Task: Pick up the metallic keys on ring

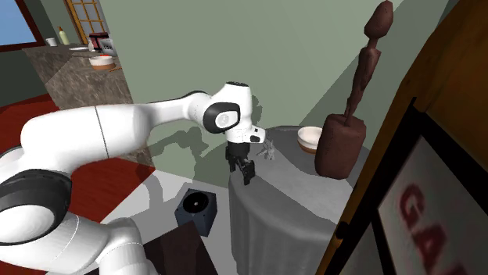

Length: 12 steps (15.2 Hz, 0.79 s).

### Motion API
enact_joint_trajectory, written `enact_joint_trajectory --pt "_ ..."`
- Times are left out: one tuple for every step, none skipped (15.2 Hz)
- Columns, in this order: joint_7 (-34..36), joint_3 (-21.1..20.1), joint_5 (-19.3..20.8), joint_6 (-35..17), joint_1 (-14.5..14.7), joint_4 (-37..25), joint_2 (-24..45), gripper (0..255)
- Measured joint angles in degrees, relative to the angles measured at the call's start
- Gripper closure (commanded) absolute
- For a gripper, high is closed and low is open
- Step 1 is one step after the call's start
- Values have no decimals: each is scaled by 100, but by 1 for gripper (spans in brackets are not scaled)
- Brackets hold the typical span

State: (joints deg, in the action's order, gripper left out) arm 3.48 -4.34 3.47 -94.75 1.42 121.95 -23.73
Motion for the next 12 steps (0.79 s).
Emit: enact_joint_trajectory --pt "33 -48 21 -43 14 -226 262 0" --pt "84 -107 37 -63 37 -424 478 0" --pt "106 -148 63 -39 52 -642 669 0" --pt "115 -177 101 -57 59 -865 899 0" --pt "123 -205 141 -59 65 -1093 1127 0" --pt "142 -239 180 -43 79 -1323 1338 0" --pt "191 -290 213 -48 109 -1492 1513 0" --pt "216 -330 261 -3 130 -1791 1768 0" --pt "252 -373 306 64 159 -2088 2000 0" --pt "279 -405 354 39 184 -2262 2198 0" --pt "299 -439 412 127 214 -2608 2461 0" --pt "330 -474 470 202 252 -2924 2702 0"
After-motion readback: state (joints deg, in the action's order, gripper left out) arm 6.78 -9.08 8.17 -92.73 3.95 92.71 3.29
